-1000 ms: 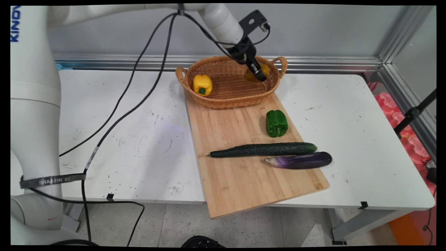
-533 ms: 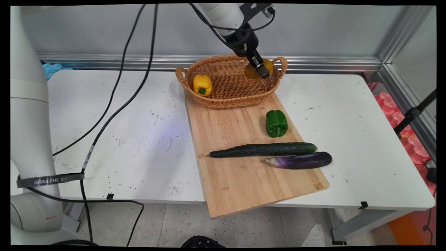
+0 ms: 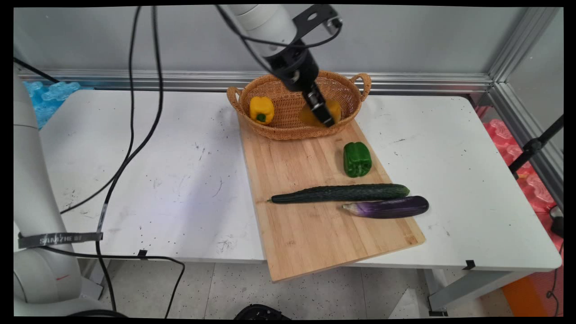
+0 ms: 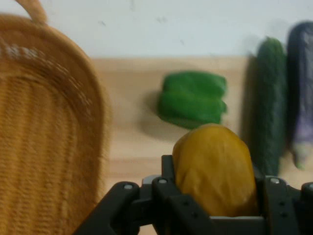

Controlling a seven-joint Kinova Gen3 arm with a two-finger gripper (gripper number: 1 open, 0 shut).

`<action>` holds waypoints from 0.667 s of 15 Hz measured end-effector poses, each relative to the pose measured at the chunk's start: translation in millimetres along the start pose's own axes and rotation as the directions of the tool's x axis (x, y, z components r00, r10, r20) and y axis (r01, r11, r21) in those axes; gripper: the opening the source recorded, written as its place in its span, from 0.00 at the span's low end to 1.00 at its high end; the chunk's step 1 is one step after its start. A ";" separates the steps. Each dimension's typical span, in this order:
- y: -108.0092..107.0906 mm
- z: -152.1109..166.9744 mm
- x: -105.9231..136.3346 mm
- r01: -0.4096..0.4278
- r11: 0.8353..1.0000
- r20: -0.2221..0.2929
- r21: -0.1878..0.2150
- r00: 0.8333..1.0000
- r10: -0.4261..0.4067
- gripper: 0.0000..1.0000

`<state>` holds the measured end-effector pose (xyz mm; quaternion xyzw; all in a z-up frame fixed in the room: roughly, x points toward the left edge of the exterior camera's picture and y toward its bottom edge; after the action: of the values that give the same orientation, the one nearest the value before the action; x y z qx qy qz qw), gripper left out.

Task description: Place the picked object on the cutting board

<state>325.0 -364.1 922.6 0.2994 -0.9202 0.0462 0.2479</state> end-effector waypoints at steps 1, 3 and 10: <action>3.7 -1.0 -4.6 -0.001 1.000 0.005 -0.004 1.000 0.001 0.00; 14.0 -0.9 -18.7 -0.005 1.000 0.016 -0.011 1.000 0.005 0.00; 29.0 31.3 -61.6 -0.021 1.000 0.027 0.014 0.999 0.021 0.00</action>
<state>337.9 -315.2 867.2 0.2920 -0.9262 0.0514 0.2330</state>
